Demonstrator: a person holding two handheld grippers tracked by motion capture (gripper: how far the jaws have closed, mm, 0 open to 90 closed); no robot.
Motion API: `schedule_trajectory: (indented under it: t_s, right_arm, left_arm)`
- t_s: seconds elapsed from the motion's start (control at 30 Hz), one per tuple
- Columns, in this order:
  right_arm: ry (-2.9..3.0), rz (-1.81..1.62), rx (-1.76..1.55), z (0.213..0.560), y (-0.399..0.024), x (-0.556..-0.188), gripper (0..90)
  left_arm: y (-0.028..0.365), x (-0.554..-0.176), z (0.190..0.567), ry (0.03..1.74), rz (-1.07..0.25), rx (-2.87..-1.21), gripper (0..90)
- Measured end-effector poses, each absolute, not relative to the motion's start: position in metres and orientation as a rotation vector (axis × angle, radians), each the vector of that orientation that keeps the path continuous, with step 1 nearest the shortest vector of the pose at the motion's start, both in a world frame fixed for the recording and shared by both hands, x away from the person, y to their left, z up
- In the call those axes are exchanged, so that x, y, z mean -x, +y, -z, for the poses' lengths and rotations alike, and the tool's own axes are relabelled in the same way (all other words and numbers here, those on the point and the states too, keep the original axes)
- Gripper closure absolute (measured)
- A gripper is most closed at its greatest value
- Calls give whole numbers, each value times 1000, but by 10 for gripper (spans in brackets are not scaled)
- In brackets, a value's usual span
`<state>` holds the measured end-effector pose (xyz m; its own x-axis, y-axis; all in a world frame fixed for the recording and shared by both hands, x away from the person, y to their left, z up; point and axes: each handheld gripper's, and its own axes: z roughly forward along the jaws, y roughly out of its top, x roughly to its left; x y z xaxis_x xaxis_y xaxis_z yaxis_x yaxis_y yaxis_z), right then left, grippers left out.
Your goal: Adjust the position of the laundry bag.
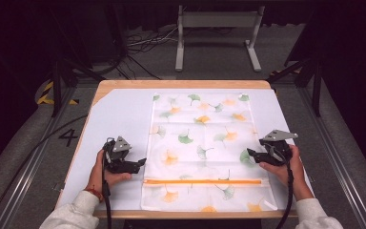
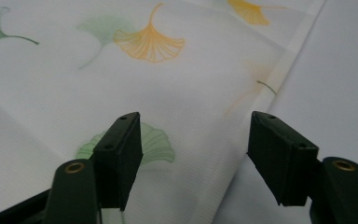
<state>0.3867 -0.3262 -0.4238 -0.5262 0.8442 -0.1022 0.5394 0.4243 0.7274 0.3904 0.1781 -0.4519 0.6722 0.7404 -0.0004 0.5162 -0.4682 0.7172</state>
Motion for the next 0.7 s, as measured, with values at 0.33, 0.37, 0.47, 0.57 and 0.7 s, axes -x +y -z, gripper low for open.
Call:
schedule_trajectory:
  t_s: [0.33,0.37,0.47,0.57,0.7]
  right_arm:
    - [2215,-907,-1282,439,-339,-393,373]
    - [2221,-913,-1275,439,-340,-392,413]
    - [2223,-922,-1278,439,-338,-390,481]
    - [2239,-904,-1281,437,-337,-390,597]
    - [2246,-906,-1281,436,-337,-390,756]
  left_arm:
    - [154,-400,454,991,-395,-2198,213]
    - [153,-399,453,988,-389,-2199,244]
    - [153,-397,452,972,-357,-2199,376]
    - [155,-396,451,984,-359,-2190,516]
    - [156,-396,450,965,-348,-2202,680]
